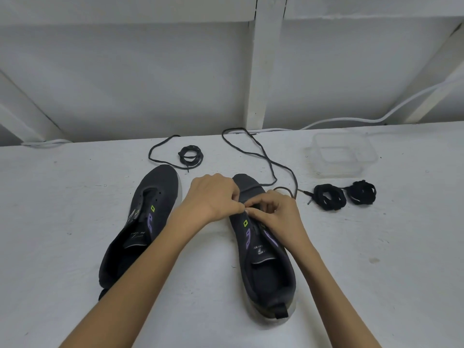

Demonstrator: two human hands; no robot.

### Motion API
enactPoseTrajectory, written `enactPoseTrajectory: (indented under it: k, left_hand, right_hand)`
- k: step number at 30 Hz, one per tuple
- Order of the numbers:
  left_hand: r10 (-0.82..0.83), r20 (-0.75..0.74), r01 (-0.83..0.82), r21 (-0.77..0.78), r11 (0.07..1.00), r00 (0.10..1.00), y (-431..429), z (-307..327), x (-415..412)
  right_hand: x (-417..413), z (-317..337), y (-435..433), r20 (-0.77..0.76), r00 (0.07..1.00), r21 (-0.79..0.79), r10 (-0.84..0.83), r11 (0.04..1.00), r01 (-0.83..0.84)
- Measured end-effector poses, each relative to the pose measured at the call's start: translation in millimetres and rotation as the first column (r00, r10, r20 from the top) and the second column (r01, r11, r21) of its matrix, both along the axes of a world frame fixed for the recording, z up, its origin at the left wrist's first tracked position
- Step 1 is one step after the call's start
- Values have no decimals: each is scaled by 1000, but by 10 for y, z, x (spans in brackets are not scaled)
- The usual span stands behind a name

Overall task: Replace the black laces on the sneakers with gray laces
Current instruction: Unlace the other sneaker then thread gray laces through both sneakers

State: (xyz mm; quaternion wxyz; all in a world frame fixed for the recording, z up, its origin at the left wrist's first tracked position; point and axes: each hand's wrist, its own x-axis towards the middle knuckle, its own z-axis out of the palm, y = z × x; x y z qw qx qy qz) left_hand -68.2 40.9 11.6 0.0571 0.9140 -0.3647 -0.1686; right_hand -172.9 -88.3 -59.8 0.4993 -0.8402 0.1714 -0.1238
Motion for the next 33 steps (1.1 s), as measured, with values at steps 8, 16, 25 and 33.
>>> enactPoseTrajectory:
  k: [8, 16, 25, 33]
  left_hand:
    - [33, -86, -40, -86, 995, 996, 142, -136, 74]
    - [86, 23, -81, -173, 982, 996, 185, -271, -72]
    - [158, -372, -298, -359, 884, 915, 212, -394, -286]
    - [142, -399, -312, -402, 861, 906, 214, -371, -226]
  right_hand:
    - [1, 0, 72, -53, 998, -227, -34, 974, 21]
    - [62, 33, 34, -111, 981, -531, 156, 825, -191]
    - [111, 125, -154, -211, 887, -453, 410, 764, -460]
    - [53, 160, -303, -40, 930, 156, 365, 922, -355]
